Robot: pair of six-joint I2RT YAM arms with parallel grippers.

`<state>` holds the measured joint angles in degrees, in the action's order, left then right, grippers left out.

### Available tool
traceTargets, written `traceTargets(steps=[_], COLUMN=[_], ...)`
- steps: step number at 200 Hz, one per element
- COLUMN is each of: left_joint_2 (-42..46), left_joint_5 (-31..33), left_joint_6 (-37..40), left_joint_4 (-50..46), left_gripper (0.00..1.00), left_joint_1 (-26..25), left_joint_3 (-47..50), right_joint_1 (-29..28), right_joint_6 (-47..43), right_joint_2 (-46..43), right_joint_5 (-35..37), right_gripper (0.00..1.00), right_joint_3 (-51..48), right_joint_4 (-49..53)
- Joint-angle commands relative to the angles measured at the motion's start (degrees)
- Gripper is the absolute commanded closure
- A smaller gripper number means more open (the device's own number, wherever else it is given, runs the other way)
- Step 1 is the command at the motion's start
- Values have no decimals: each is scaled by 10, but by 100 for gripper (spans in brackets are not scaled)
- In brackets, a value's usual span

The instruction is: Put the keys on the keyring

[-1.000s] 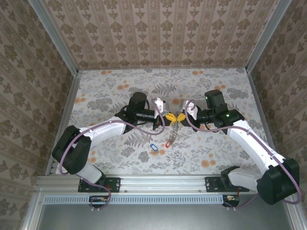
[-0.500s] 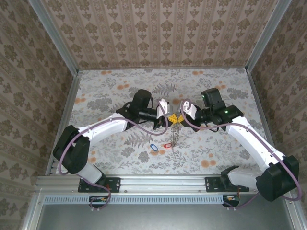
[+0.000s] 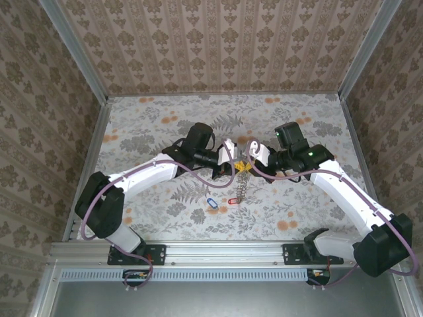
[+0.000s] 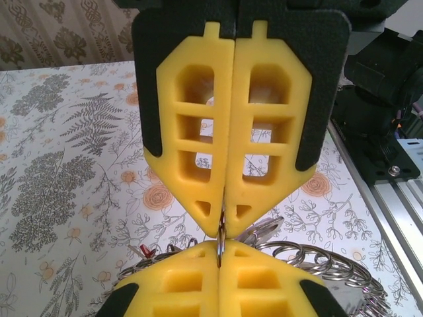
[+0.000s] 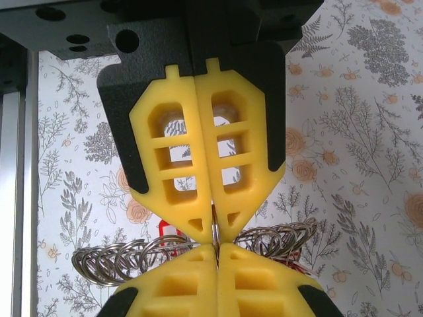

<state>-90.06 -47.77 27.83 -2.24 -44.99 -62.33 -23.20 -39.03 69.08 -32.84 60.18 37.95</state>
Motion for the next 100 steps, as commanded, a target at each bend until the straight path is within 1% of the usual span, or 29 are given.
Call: traceTargets(steps=[1,12,21,25,43,52,68,100], left_joint_2=[-9,-4,3,5,11,13,14,19], left_joint_5=[7,5,-2,-7,-29,-39,-52,-56], left_joint_6=[-11,-20,-31,-38,-63,-72,-84,-96], left_joint_4=[17,34,59,71,112,125,144,160], left_gripper=[100,100,100,100,100,100,100,100], left_joint_1=[-3,-2,1,2,8,10,12,16], left_joint_3=[0,9,19,24,34,36,39,46], right_joint_1=[-7,-4,-1,1,6,7,9,14], right_joint_6=[5,10,11,11,21,28,34,48], right_joint_2=[-27,-39,-49,-53,-58,-53,-45,-51], right_joint_5=[-26,-21,-20,-18,-24,-23,-20,43], right_gripper=[97,91,82,80,78,76,76,75], right_joint_3=[5,-20,-45,-54,-86,-91,-96,-123], right_joint_4=[-30,-54,-68,-86,-117,-120,-120,-136])
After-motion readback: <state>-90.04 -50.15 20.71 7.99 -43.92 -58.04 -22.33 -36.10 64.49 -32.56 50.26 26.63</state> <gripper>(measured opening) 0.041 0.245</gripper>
